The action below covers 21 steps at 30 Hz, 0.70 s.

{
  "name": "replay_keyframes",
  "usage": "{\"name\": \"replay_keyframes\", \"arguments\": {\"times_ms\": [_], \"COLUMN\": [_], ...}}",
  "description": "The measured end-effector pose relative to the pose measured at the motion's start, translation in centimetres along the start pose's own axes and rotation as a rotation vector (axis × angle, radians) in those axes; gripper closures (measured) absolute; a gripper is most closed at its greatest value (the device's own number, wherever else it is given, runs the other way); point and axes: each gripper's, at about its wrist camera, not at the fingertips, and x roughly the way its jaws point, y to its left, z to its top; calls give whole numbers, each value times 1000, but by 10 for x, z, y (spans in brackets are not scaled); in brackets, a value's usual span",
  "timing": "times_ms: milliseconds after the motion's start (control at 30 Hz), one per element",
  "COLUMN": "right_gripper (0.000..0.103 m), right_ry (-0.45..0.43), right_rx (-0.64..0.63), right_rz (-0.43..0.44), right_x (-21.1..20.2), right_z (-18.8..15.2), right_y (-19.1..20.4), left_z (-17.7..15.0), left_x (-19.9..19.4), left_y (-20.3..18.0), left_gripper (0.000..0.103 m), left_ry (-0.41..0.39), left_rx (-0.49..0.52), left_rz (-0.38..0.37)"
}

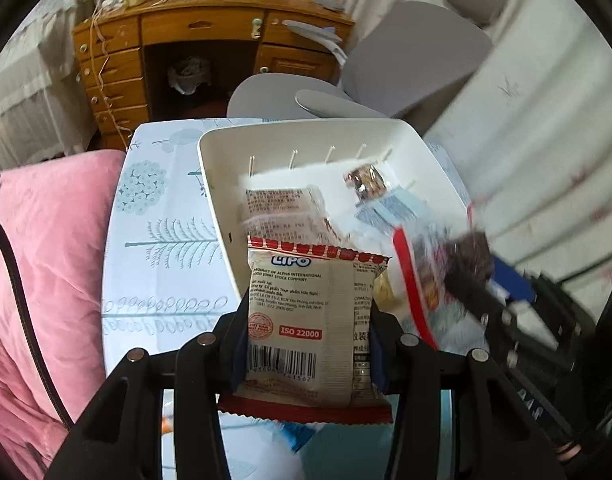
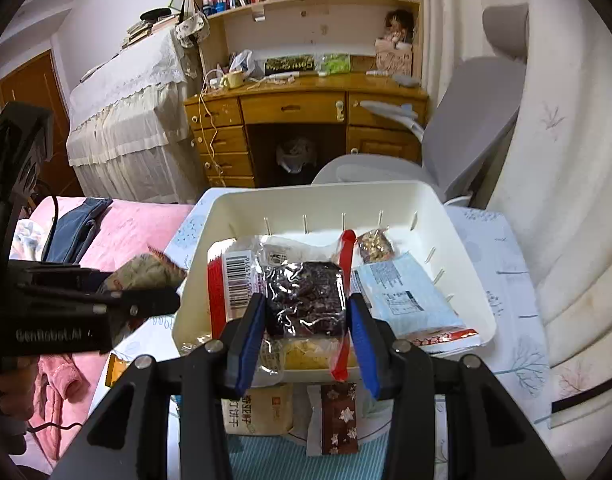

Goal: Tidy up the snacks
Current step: 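Lift the LIPO packet toward the tray with left tool while right tool lifts the dark-filled bag, then open left tool over the tray to drop the LIPO packet while right tool releases the dark bag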

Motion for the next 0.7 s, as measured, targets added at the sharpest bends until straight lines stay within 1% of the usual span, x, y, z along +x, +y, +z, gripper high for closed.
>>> {"name": "replay_keyframes", "arguments": {"times_ms": [100,200,233,267,300,333,367,533,700], "right_gripper": [61,61,61,60,59,58,57,49,47], "right_ry": [2,3,7,11,19,31,44,60,42], "right_rx": [8,18,24,28,40,49,60,99,116], "right_rz": [28,44,50,55,60,63,68,67,54], "right_x": [10,20,23,25,28,31,34,36,19], "right_z": [-2,-3,-3,-3,-3,-4,-4,-6,-10], "right_y": [-6,-13,-15,-17,-19,-20,-22,-26,-22], "left_z": [4,5,6,6,7,7,7,4,-8], "left_x": [9,17,21,23,25,26,25,22,10], "left_y": [5,9,10,11,11,11,11,15,17], "left_gripper": [58,57,56,49,39,35,33,31,30], "left_ry": [-35,-46,-42,-37,-33,-31,-32,-21,-11], "left_rx": [-57,-105,-122,-131,-134,-137,-138,-140,-130], "left_rz": [-19,-70,-85,-88,-89,-84,-83,-96,-93]}}
